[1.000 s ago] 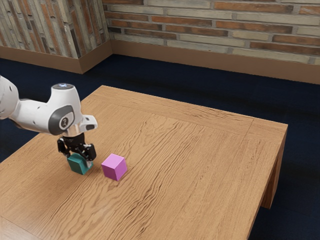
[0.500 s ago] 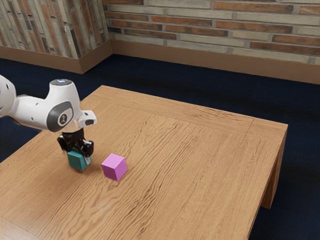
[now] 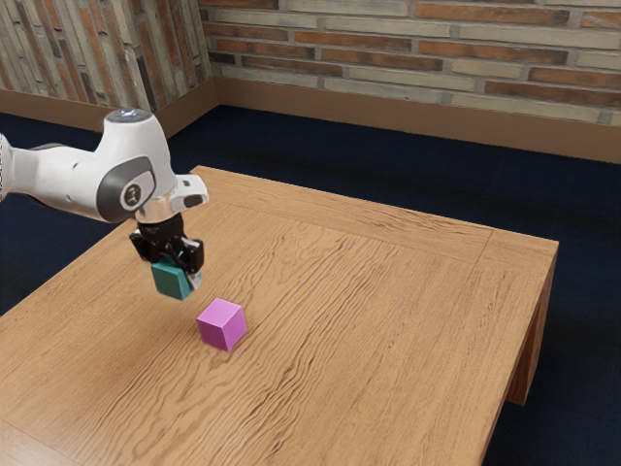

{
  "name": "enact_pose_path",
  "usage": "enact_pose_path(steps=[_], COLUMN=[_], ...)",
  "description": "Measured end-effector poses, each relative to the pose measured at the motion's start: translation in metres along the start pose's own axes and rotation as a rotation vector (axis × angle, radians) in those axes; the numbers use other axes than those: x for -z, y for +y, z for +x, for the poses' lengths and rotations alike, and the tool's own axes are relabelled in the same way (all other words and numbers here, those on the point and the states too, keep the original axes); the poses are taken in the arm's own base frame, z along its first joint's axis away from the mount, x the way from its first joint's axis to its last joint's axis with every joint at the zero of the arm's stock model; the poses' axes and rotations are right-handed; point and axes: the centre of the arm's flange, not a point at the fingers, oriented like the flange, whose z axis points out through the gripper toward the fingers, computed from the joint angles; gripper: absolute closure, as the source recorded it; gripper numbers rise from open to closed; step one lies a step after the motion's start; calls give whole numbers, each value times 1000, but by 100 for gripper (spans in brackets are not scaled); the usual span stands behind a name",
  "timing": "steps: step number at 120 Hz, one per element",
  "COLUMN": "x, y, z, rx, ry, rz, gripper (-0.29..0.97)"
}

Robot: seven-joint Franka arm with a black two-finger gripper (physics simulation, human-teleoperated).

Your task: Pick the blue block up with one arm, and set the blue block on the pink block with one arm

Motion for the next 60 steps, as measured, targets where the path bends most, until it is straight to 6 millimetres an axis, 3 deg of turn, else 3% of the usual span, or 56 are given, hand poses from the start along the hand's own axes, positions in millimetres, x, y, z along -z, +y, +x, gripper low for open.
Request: enact_pose_path(steps=[28,60], x=[-4,-10], y=[41,46], z=[-6,-9], rx=[-42,-29], ry=[-22,-38], rz=[-15,-17], gripper=[35,35])
